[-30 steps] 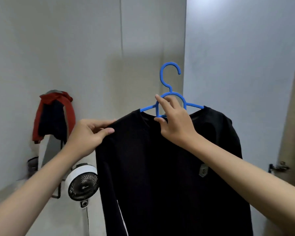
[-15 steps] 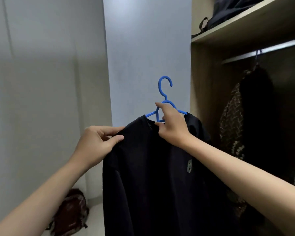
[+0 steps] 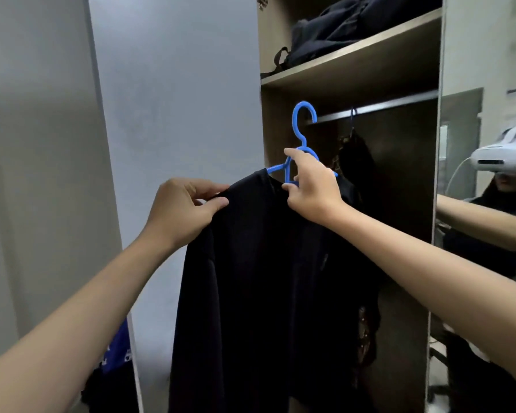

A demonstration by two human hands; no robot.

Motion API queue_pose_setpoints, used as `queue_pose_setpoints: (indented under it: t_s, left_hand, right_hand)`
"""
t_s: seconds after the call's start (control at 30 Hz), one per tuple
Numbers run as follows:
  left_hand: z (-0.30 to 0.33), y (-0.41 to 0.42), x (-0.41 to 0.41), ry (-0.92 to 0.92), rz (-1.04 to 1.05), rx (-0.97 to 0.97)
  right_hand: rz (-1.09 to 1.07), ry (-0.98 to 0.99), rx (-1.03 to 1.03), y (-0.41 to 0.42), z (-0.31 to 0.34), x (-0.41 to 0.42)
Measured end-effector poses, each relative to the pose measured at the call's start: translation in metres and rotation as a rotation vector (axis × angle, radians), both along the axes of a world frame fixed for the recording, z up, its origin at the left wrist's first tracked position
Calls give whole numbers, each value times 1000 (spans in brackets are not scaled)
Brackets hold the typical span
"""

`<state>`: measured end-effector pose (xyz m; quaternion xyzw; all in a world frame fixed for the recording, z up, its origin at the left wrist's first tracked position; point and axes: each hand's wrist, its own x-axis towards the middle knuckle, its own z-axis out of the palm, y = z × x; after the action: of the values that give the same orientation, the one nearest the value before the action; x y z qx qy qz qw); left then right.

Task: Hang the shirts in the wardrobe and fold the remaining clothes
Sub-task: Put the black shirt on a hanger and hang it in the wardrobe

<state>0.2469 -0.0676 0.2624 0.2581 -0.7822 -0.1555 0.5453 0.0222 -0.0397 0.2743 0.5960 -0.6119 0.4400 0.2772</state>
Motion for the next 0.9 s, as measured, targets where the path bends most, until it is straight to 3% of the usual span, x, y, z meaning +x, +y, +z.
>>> queue_pose_setpoints:
  t_s: [0.23,0.5,0.9]
  left_hand:
    - [20,-41,-71,-24,-56,-72]
    - [22,-87,-159,-53,-82,-125]
    - [13,-130,-184,93,-51,-136]
  right_hand:
    - [-66,-125,43,-21,20,-56]
    - [46,-354,-41,-65,21,-129]
    - [120,-355,-58,-113,12,-160]
